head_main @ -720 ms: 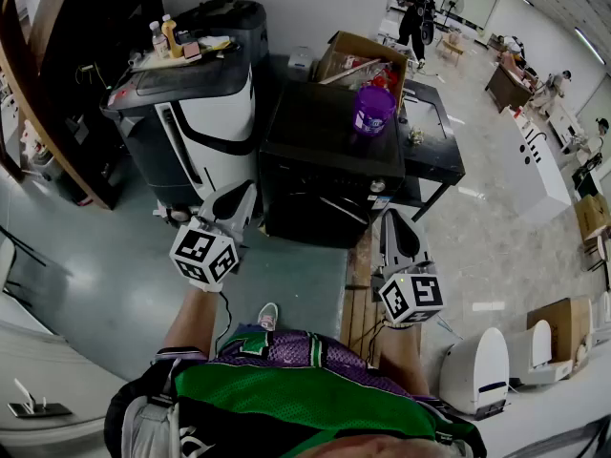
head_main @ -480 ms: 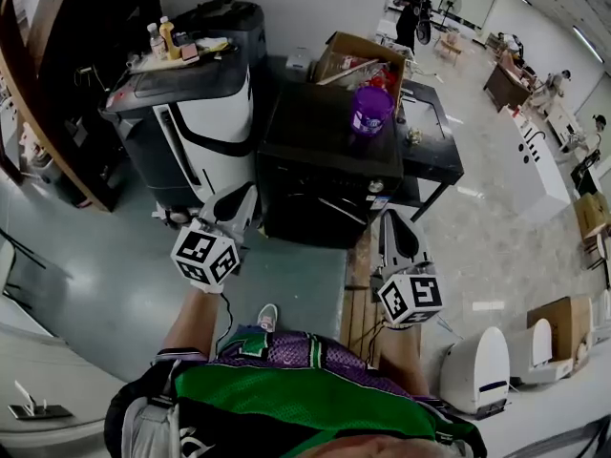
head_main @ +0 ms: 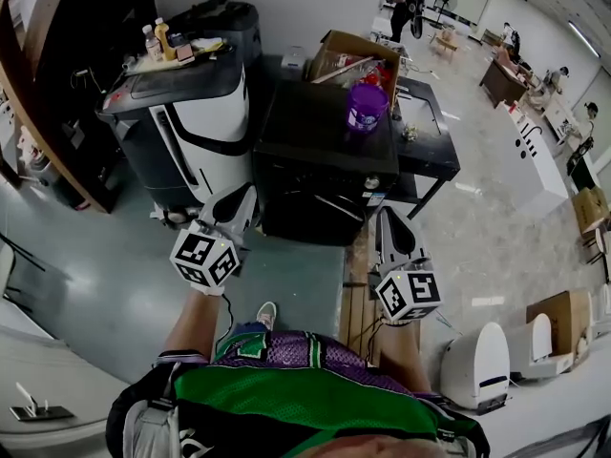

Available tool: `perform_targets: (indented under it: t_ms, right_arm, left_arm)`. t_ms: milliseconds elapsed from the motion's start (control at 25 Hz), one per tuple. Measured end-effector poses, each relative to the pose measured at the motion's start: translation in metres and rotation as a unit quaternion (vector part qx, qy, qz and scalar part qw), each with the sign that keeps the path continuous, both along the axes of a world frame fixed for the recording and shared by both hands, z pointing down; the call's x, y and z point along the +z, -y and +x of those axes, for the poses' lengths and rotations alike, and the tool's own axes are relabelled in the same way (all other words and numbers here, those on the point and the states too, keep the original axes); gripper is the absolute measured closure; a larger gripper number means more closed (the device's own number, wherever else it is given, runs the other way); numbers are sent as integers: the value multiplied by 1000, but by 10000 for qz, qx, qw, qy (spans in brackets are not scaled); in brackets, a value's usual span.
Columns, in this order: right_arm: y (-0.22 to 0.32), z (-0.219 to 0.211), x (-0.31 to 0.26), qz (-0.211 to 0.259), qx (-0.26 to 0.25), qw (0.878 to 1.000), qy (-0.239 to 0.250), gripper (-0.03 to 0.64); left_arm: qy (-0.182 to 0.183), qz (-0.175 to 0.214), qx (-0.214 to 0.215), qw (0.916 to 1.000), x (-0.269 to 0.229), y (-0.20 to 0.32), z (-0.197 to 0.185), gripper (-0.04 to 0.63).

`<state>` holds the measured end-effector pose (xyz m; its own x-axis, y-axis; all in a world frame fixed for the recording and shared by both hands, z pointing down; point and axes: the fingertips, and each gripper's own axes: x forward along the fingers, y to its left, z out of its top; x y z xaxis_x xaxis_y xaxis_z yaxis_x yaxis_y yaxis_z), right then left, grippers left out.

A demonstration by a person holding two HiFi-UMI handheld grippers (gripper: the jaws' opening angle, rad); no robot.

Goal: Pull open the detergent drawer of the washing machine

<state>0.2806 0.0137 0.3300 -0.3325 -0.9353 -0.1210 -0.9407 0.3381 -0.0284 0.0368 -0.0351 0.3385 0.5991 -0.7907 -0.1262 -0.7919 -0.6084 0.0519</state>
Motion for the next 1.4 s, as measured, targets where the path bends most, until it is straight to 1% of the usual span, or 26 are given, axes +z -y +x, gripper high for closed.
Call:
perform_targets:
  t_ms: [160, 320, 680, 960, 1160, 1400]
  right_arm:
    - [-1, -5, -3, 23, -46, 10000, -20, 615]
    - [17, -18, -4, 116, 21, 9998, 130, 615]
    - [84, -84, -5, 138, 123, 9998, 92, 615]
    - [119, -131, -6, 165, 202, 9996, 134, 615]
    - [139, -162, -10, 193, 282, 9994, 107, 615]
    - [154, -180, -9, 221, 190, 9996, -28, 615]
  left_arm:
    - [39, -10, 50, 10000, 3, -2, -1, 578]
    - [14, -67, 145, 9999, 12, 16, -13, 578]
    - [124, -9, 408, 9991, 12, 86, -60, 578]
    - [171, 11, 628, 9979, 12, 115, -94, 578]
    - [304, 39, 699, 9971, 15, 126, -117, 578]
    - [54, -125, 582, 9982, 28, 140, -137, 578]
